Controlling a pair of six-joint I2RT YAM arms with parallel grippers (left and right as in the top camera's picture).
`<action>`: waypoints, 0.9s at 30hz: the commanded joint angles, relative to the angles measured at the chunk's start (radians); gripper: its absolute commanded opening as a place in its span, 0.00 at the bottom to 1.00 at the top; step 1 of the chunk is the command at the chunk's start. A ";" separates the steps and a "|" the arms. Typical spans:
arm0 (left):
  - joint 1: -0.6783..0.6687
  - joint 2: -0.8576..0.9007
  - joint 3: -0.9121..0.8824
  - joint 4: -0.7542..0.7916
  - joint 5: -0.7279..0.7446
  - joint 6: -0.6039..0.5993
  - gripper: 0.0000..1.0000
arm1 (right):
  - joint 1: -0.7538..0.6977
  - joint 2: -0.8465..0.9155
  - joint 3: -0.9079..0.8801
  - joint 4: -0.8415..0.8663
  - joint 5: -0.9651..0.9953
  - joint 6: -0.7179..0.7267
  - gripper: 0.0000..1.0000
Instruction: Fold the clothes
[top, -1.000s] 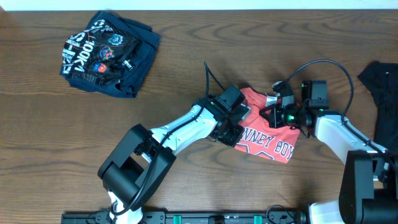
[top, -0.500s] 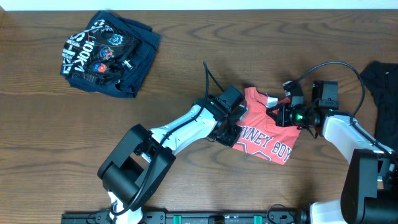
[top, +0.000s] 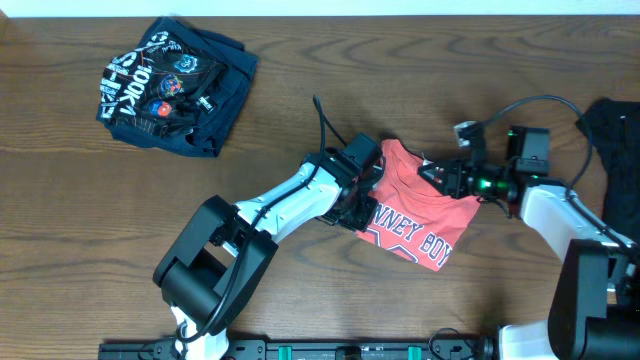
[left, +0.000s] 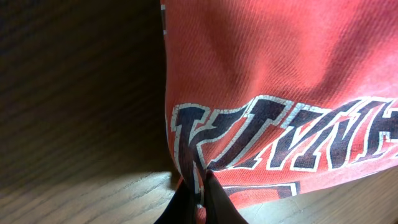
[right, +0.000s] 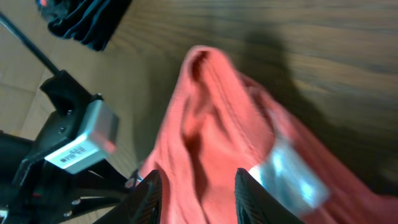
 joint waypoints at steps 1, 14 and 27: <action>0.003 -0.024 -0.013 -0.002 -0.021 -0.010 0.06 | 0.092 0.000 0.013 0.034 0.042 0.075 0.34; 0.003 -0.024 -0.013 0.008 -0.021 -0.010 0.06 | 0.247 0.044 0.013 0.119 0.407 0.364 0.17; 0.003 -0.024 -0.013 0.007 -0.021 -0.010 0.06 | 0.249 0.048 0.013 0.159 0.313 0.381 0.27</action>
